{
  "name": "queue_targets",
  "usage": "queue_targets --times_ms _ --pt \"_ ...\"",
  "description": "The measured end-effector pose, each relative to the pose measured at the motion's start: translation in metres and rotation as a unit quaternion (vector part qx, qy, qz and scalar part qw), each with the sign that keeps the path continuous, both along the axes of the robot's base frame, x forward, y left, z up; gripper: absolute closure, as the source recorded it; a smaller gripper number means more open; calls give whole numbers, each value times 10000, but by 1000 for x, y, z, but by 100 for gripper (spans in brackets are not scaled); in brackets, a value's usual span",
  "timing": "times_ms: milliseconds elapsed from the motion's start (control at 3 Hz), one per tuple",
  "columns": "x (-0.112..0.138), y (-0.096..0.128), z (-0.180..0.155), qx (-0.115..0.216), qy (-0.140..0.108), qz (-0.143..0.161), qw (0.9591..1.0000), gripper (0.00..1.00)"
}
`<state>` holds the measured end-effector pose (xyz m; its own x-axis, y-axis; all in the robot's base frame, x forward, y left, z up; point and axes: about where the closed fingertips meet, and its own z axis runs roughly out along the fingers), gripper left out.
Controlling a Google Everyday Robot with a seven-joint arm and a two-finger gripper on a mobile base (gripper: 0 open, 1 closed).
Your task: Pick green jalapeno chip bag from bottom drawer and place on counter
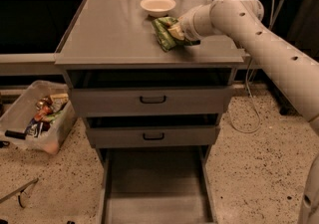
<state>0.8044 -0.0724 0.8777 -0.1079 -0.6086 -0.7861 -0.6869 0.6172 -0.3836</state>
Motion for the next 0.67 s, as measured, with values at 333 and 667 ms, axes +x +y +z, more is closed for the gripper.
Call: queue_targets --times_ms 333,667 --pt "0 0 0 0 0 0 10000 14" --pt "0 0 0 0 0 0 10000 0"
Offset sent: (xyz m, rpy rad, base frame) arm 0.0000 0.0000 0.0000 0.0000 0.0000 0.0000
